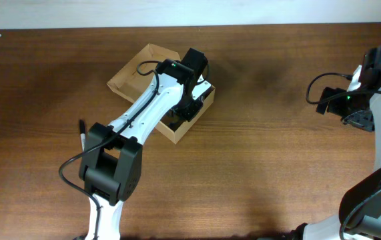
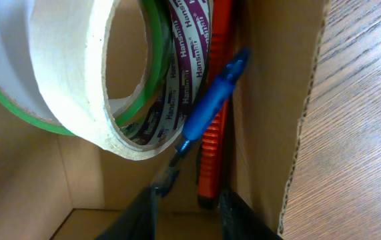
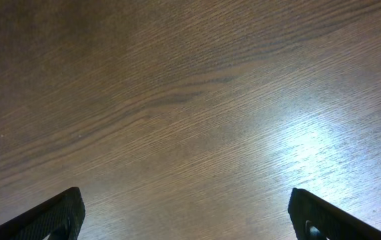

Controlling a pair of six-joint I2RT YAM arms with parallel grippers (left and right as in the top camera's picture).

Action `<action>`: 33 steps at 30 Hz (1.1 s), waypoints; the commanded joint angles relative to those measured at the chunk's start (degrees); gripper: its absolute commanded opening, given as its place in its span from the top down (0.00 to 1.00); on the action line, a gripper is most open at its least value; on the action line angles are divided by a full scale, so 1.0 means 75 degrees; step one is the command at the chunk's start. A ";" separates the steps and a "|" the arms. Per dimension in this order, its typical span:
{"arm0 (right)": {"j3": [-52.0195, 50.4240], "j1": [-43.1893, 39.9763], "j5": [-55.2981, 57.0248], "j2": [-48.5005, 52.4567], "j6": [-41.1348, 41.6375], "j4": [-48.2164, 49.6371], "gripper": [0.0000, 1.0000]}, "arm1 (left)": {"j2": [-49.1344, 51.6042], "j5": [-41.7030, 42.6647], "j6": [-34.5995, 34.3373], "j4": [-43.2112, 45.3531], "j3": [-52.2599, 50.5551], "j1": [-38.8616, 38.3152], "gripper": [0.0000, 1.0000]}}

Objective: Pack container
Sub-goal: 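Release the blue pen and retract the left gripper leftward, then grasp the black marker with the left gripper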

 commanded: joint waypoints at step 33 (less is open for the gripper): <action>-0.0041 -0.0020 -0.0020 0.0038 0.0064 0.0020 0.01 | -0.4001 0.0393 -0.1282 -0.0799 -0.2562 0.5461 0.62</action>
